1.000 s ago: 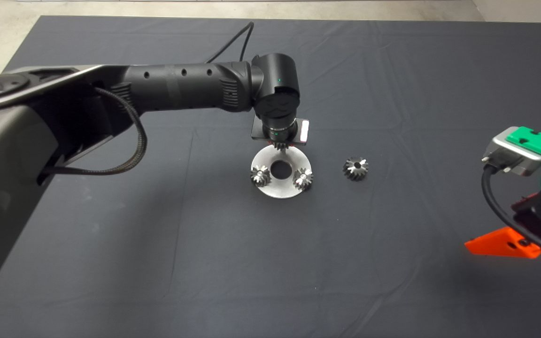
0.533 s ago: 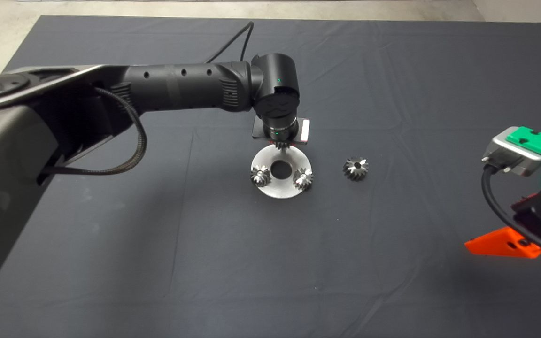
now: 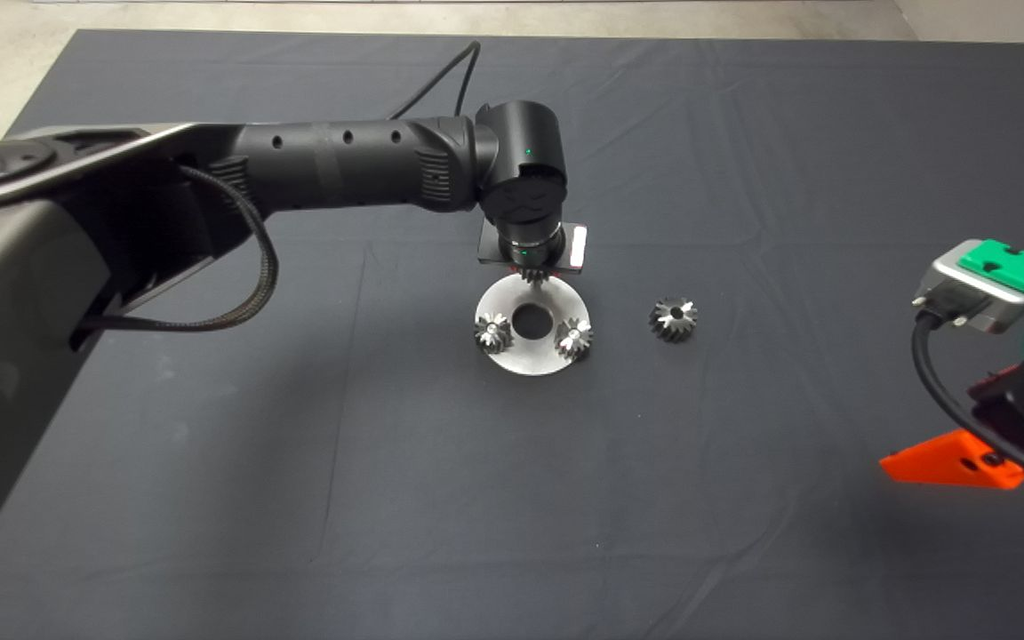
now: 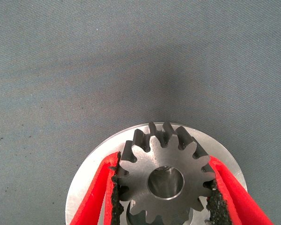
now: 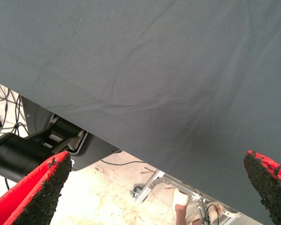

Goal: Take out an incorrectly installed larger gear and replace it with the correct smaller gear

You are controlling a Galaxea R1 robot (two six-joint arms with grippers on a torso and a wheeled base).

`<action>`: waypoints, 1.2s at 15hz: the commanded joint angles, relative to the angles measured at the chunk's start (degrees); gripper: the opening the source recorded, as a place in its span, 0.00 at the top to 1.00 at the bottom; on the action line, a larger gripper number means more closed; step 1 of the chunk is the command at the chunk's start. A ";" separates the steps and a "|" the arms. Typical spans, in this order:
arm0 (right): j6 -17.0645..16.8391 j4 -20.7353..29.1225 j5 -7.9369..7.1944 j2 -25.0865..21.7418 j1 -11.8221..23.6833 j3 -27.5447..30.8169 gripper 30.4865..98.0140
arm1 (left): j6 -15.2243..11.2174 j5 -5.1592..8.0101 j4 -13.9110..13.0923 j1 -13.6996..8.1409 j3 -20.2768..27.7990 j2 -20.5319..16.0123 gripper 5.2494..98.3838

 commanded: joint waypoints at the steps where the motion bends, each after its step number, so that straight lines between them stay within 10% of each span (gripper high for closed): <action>1: 0.27 1.60 0.14 0.03 1.13 0.28 0.02 | -0.12 0.95 1.30 -1.41 -0.19 0.12 0.68; 14: 0.27 1.60 0.14 0.05 1.13 0.28 0.02 | -0.03 2.38 1.81 -1.15 -0.36 0.12 0.68; 18: 0.30 1.60 0.17 0.20 1.13 0.28 0.02 | 0.06 5.02 2.58 -1.15 -1.33 0.12 0.68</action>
